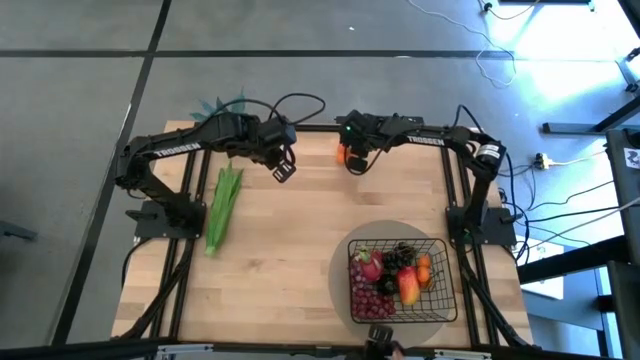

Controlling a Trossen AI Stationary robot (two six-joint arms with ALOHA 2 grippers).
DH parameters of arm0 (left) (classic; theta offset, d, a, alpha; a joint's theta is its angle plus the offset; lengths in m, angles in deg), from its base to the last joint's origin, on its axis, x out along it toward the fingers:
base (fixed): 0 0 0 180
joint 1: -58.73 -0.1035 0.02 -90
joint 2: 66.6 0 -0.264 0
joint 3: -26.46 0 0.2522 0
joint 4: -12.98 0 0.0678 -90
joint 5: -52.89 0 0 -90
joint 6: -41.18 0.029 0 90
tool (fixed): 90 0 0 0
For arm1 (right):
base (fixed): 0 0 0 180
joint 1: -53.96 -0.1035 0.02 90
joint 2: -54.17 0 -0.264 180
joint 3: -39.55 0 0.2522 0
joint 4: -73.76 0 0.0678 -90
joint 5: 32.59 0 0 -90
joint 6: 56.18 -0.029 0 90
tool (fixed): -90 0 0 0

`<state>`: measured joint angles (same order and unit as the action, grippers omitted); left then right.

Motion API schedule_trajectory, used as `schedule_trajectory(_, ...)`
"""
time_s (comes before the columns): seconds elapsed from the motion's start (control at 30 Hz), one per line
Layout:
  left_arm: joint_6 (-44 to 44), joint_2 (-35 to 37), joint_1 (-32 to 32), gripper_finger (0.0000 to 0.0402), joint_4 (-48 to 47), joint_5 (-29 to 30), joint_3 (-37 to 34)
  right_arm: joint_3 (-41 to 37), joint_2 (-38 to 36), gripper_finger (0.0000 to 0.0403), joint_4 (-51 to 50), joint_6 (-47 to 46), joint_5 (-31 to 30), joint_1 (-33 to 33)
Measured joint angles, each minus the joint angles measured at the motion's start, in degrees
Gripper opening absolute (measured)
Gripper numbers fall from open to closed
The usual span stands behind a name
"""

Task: Build produce basket
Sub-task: Put the orange tangerines into the black wire basket

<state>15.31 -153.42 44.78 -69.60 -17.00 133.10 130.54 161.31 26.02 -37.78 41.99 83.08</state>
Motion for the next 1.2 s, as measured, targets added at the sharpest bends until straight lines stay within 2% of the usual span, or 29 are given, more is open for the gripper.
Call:
schedule_trajectory(0.27,2.32,0.00,-0.09,0.0069,0.02,-0.05,0.00,0.00,0.06,0.0095,-0.01,-0.12,0.27,1.45)
schedule_trajectory(0.47,2.50,0.00,-0.46,0.0069,0.02,-0.05,0.00,0.00,0.06,0.0095,0.20,-0.12,4.80,2.92)
schedule_trajectory(0.77,2.51,-0.02,-0.68,0.0069,0.04,-0.03,0.00,0.02,0.92,0.0093,-0.12,-0.14,6.05,3.97)
schedule_trajectory(0.9,2.52,-0.02,-0.68,0.0069,0.04,-0.03,0.00,0.02,0.90,0.0067,0.01,-0.12,6.21,4.01)
schedule_trajectory(1.03,2.52,-0.02,-0.68,0.0069,0.04,-0.05,0.00,0.02,0.91,0.0013,0.32,0.12,8.43,4.05)
schedule_trajectory(1.2,2.54,-0.02,-0.68,0.0069,0.04,-0.03,0.00,0.02,0.91,0.0002,0.72,-0.13,10.20,4.05)
